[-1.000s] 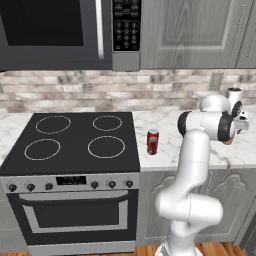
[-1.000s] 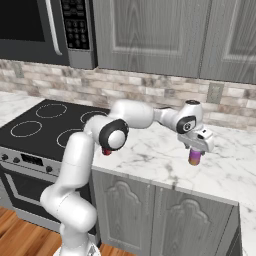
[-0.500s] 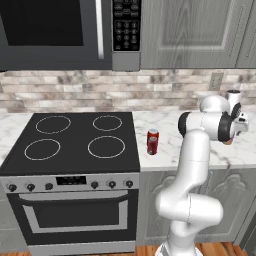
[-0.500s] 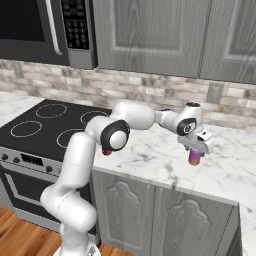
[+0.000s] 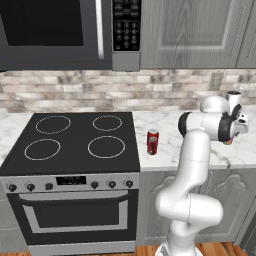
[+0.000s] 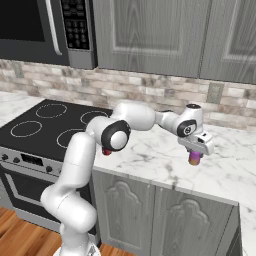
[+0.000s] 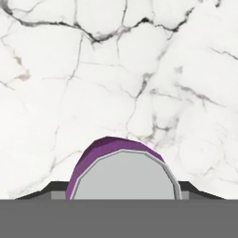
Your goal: Four empty soda cans are scattered around the kitchen. Gather all the cans and cluster them next to the stove for recycling.
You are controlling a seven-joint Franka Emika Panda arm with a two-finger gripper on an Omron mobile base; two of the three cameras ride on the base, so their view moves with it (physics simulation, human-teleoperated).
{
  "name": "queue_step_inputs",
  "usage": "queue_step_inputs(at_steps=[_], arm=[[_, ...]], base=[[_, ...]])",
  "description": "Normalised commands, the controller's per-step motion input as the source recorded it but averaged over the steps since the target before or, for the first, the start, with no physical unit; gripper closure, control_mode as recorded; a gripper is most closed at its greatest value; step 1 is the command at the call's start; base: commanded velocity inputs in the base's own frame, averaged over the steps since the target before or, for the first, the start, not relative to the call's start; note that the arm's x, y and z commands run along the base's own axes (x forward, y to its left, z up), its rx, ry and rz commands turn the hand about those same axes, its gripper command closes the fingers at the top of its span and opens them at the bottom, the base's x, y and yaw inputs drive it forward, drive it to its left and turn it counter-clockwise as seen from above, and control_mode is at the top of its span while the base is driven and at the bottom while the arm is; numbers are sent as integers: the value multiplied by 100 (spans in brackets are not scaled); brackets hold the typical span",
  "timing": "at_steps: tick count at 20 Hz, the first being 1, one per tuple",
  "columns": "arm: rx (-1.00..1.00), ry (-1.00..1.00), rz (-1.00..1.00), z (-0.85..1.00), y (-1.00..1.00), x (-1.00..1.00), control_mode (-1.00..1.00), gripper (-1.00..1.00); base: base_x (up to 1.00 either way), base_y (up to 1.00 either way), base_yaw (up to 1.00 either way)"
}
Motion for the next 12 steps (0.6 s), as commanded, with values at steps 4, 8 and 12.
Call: queue_step_inputs(at_steps=[4, 8, 12], arm=[[1, -6, 1, 4, 0, -12, -100, 100], [0, -6, 4, 13, 4, -25, -100, 100], [0, -4, 9, 17, 13, -31, -100, 100]], base=[[0, 0, 0], [0, 0, 0], [0, 0, 0]])
